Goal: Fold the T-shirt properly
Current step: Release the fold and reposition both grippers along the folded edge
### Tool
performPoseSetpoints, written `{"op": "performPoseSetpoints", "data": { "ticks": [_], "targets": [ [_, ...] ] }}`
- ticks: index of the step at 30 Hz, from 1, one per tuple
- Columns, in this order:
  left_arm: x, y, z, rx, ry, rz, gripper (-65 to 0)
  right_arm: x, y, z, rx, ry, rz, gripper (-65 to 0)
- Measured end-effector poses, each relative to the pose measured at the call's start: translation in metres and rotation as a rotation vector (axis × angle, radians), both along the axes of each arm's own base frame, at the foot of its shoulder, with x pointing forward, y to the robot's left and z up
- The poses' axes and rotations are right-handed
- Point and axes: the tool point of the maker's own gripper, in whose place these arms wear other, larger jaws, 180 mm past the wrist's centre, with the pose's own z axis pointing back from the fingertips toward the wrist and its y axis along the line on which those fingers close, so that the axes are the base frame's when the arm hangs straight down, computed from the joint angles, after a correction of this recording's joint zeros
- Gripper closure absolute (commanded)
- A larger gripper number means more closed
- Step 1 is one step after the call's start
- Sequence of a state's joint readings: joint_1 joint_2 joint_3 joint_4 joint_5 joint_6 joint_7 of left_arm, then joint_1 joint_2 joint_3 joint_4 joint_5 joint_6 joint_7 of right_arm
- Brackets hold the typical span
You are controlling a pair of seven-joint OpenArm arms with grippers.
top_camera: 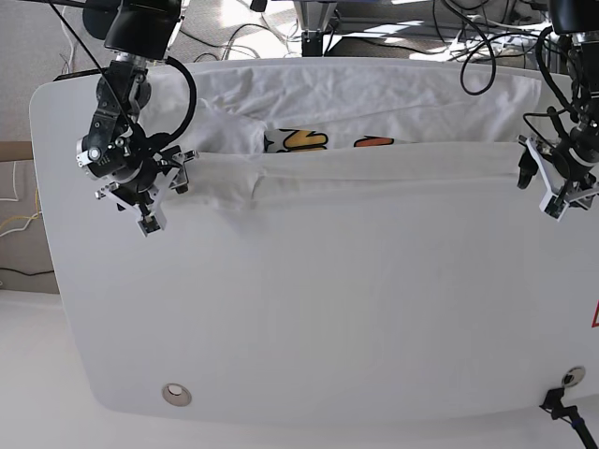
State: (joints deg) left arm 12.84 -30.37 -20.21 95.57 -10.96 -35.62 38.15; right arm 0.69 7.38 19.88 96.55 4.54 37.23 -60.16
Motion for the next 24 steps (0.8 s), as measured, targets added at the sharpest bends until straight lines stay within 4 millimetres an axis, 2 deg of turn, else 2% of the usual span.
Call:
{"op": "performPoseSetpoints", "data": {
  "ticks": [5,12,15,21,24],
  "targets": [
    [0.0,0.0,0.0,0.0,0.0,0.0,-39.6,-0.007,0.002,-0.004,-0.012,0.02,0.041,0.0],
    [0.0,-0.003,-0.002,-0.011,-0.002,0.005,-39.6,-0.007,0.001,-0.003,-0.017,0.016,0.042,0.0],
    [0.001,-0.003,-0.001,-0.01,-0.005,0.002,-39.6,-0.01,0.0,0.011,-0.05,0.001,0.049,0.0],
    [0.001,-0.005,-0.003,-0.012,0.001,-0.003,-39.6,-0.034,-0.012,0.028,-0.163,0.06,0.047,0.0],
    [0.0,-0.007,-0.005,-0.014,0.007,-0.007,-39.6,-0.056,-0.017,0.021,-0.197,0.142,0.041,0.0]
  ]
}}
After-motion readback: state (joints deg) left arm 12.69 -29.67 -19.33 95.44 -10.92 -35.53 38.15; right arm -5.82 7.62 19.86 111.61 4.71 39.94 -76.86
